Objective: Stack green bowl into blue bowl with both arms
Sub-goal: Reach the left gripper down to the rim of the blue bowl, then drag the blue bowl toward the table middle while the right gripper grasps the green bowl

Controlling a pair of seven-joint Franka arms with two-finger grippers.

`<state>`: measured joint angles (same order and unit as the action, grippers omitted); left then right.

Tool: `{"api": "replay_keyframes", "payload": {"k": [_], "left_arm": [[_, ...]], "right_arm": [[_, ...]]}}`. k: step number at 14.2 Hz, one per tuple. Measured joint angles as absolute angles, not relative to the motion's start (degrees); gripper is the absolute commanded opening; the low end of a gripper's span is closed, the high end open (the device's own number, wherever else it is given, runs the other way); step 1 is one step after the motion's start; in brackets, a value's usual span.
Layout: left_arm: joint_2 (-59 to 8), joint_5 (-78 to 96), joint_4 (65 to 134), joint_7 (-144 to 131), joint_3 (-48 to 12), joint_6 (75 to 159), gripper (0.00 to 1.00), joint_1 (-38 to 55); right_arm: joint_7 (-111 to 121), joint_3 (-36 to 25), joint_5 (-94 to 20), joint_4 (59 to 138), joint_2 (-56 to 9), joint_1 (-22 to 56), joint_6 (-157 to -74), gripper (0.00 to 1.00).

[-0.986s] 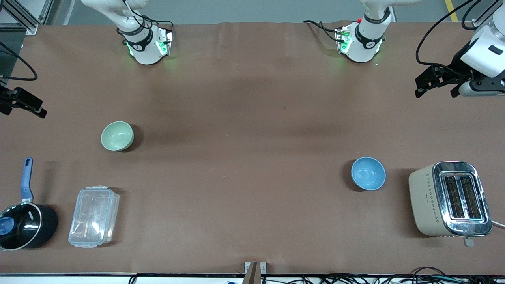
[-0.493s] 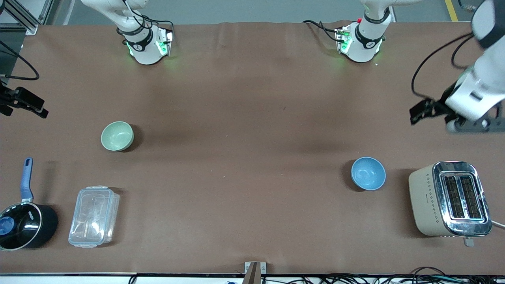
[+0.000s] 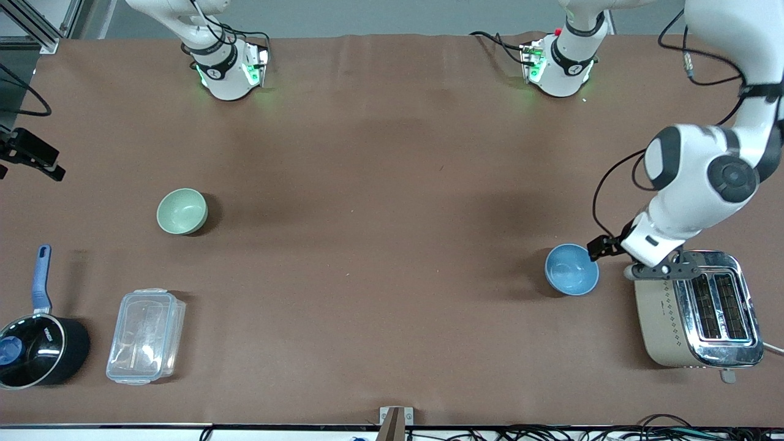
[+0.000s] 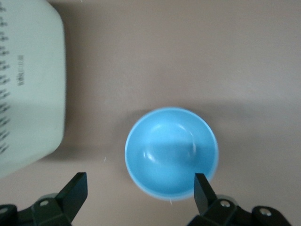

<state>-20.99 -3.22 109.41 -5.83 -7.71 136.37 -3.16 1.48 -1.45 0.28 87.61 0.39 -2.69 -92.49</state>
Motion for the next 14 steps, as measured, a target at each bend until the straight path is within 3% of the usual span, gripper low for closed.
{"api": "replay_keyframes", "payload": {"k": [5, 10, 11, 14], "left_arm": [[-30.3, -3.7, 109.5, -5.8, -7.6, 146.9, 0.67, -4.1], [-32.8, -3.7, 109.4, -5.8, -7.6, 148.0, 0.05, -4.2], [-32.8, -3.7, 109.3, -5.8, -7.6, 148.0, 0.0, -4.2], [-32.8, -3.7, 109.1, -6.1, -7.8, 148.0, 0.0, -4.1]], "right_arm": [[1.5, -1.4, 0.3, 88.0, -0.3, -2.7, -90.6, 1.0], [1.5, -4.5, -1.9, 92.7, -1.1, -2.9, -92.3, 0.99], [1.8, -6.2, -3.7, 95.3, -1.2, -3.1, -94.6, 0.99], [5.0, -9.8, -5.6, 106.4, -2.0, -3.5, -105.5, 1.0]]}}
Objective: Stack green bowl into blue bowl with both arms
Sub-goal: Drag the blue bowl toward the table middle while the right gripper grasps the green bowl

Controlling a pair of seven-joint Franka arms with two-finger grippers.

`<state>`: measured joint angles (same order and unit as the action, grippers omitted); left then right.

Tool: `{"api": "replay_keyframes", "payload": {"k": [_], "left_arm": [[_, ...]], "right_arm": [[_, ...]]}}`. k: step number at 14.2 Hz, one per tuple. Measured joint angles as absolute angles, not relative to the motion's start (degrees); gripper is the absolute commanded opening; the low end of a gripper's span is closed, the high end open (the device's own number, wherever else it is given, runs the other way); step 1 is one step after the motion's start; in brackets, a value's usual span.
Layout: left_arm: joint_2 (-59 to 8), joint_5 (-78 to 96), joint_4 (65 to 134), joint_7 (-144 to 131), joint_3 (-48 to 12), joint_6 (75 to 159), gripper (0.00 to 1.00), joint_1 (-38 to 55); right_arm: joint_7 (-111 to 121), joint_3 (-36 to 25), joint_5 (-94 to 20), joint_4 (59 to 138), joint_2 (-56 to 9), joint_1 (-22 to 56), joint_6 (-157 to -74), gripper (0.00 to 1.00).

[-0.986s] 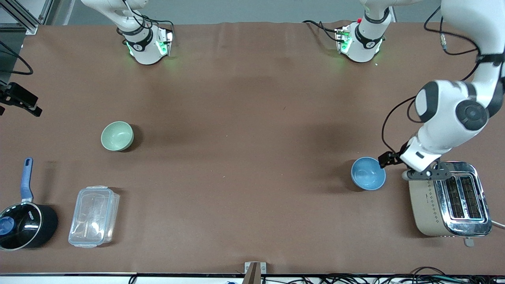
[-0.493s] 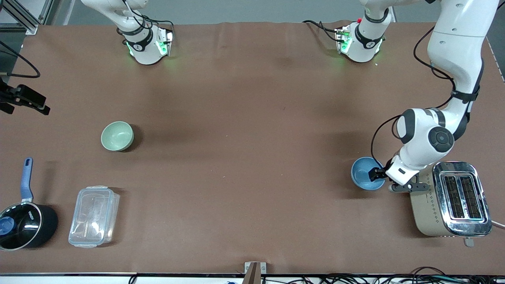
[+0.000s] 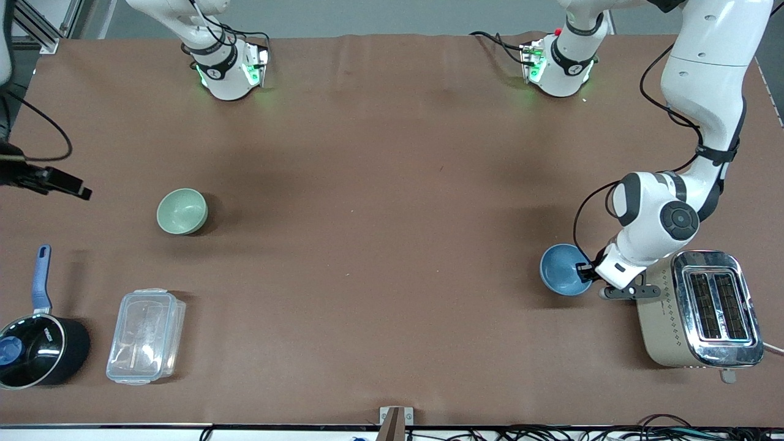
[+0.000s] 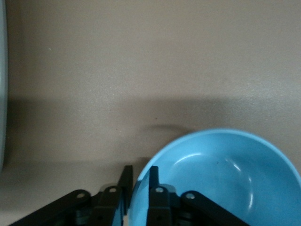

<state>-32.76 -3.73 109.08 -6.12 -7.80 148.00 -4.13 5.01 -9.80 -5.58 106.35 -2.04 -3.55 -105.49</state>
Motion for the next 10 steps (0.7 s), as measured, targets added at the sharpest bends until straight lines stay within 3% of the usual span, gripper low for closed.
{"api": "replay_keyframes", "payload": {"k": [2, 6, 10], "left_arm": [[-32.0, -3.7, 108.8, -8.6, -9.0, 147.8, 0.0, -4.1], [-31.2, -3.8, 108.1, -22.9, -17.1, 146.0, 0.0, -2.7], [-30.5, -3.9, 106.3, -39.8, -20.8, 145.2, 0.0, 4.7]], "right_arm": [[8.1, -11.2, -6.2, 113.6, -3.0, -3.6, -113.0, 1.0], [14.8, -12.9, -11.4, 122.9, -7.1, -3.6, -124.5, 0.99], [28.2, -16.1, -22.7, 124.5, -14.4, -4.1, -125.9, 0.97]]}}
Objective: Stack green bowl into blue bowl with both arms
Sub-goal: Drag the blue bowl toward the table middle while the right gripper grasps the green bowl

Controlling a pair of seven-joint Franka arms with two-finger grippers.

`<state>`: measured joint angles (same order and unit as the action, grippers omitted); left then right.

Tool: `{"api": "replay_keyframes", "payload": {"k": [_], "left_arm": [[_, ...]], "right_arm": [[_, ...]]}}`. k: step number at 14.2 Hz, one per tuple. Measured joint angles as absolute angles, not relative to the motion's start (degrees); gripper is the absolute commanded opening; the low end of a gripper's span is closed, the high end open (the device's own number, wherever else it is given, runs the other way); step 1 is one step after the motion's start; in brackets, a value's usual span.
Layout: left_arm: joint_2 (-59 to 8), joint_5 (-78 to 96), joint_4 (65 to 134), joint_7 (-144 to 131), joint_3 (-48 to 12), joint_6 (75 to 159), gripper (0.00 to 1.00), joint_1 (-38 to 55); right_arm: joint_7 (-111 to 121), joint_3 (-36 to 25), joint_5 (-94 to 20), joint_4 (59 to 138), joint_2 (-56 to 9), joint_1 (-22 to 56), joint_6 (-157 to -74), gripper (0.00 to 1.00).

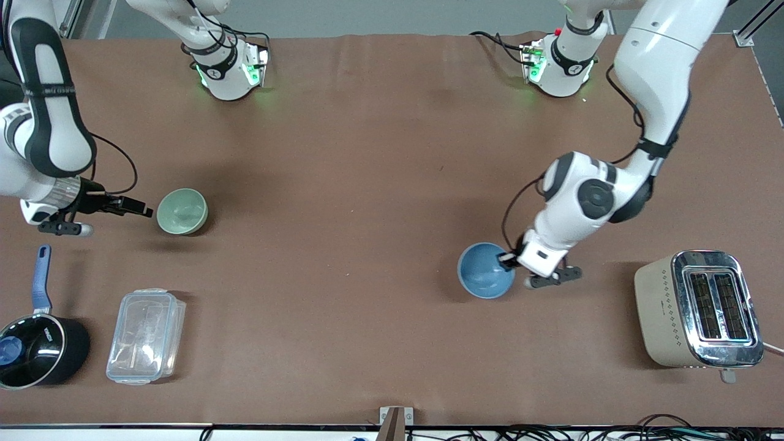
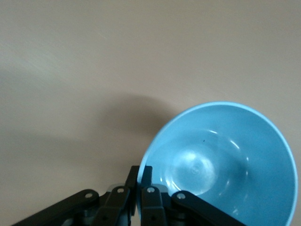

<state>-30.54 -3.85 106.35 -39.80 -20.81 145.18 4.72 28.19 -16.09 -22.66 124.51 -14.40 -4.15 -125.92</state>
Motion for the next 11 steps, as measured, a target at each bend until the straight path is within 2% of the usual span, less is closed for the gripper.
{"api": "replay_keyframes", "payload": {"k": [1, 2, 3, 4, 5, 6, 8, 11], "left_arm": [[-30.5, -3.9, 105.8, -44.1, -20.8, 145.2, 0.0, 7.5], [-30.6, -3.9, 105.2, -48.4, -20.8, 145.1, 0.0, 10.4], [-30.7, -3.9, 104.6, -52.1, -20.8, 145.0, 0.0, 13.2], [-31.1, -3.9, 103.9, -54.9, -20.7, 144.9, 0.0, 15.7], [-32.0, -3.9, 103.2, -57.1, -20.6, 144.9, 0.0, 18.0], [-33.1, -3.9, 102.3, -58.7, -20.5, 144.9, 0.0, 19.9], [-35.9, -3.9, 100.2, -60.8, -20.0, 144.9, 0.0, 23.1], [-39.5, -6.3, 96.9, -63.8, -17.1, 145.0, 0.0, 27.7]], "right_arm": [[31.9, -16.6, -25.6, 124.6, -16.3, -4.3, -125.9, 0.95], [35.8, -16.9, -28.6, 124.6, -18.2, -4.6, -126.0, 0.89], [39.5, -17.1, -31.5, 124.7, -20.0, -4.8, -126.0, 0.69], [42.7, -17.4, -33.6, 124.7, -21.5, -4.9, -126.1, 0.42], [45.5, -17.6, -35.3, 124.7, -22.7, -4.9, -126.1, 0.21], [47.6, -17.6, -36.7, 124.7, -23.5, -4.9, -126.2, 0.09], [49.2, -17.7, -38.0, 124.7, -24.0, -4.9, -126.1, 0.01], [49.3, -17.7, -38.2, 124.7, -23.9, -4.9, -126.1, 0.01]]}}
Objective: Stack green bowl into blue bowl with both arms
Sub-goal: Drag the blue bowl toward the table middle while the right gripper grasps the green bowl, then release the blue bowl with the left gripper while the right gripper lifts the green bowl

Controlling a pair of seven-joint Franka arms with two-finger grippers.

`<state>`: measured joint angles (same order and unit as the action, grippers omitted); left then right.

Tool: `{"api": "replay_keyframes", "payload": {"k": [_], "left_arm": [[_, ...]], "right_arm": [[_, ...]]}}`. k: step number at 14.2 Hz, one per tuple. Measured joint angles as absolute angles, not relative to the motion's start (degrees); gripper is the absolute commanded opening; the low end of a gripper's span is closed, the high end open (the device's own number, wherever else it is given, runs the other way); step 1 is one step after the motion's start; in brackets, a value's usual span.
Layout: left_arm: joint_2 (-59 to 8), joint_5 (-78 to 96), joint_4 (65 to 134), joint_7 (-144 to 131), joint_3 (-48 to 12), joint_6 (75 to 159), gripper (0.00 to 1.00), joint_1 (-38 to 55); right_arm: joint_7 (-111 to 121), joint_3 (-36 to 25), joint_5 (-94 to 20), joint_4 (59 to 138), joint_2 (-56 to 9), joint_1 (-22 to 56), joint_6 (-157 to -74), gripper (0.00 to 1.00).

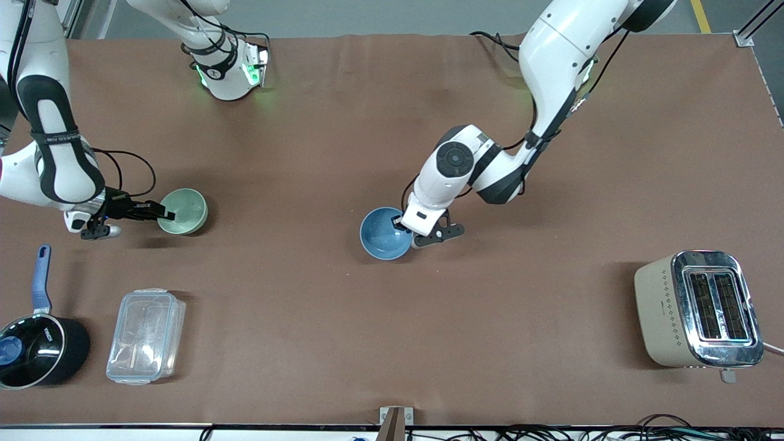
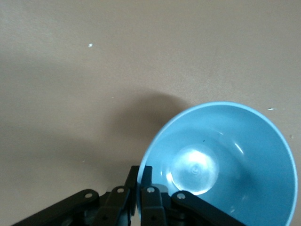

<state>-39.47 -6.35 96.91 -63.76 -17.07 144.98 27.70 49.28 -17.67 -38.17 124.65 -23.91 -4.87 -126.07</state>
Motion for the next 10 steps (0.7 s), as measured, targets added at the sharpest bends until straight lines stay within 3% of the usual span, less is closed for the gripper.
{"api": "replay_keyframes", "payload": {"k": [2, 3, 4, 6, 10], "left_arm": [[-41.1, -8.6, 95.1, -66.6, -15.1, 145.0, 0.03, 30.6], [-41.6, -9.0, 94.5, -67.1, -14.7, 145.0, 0.1, 31.3], [-42.1, -9.2, 94.0, -67.1, -14.6, 145.0, 0.27, 31.7], [-42.7, -9.2, 93.1, -67.2, -14.6, 145.0, 1.0, 32.1], [-41.3, -11.0, 90.6, -67.2, -12.0, 144.6, 1.0, 31.9]], "right_arm": [[49.3, -17.7, -38.2, 124.6, -23.9, -4.9, -125.8, 0.01], [49.3, -17.7, -38.3, 124.5, -23.8, -4.9, -124.9, 0.01], [49.3, -17.7, -38.3, 124.2, -23.4, -4.8, -123.6, 0.0], [47.8, -17.7, -38.5, 123.4, -21.2, -4.6, -121.6, 0.01], [36.2, -16.5, -36.3, 122.8, -13.6, -2.8, -119.6, 0.01]]}}
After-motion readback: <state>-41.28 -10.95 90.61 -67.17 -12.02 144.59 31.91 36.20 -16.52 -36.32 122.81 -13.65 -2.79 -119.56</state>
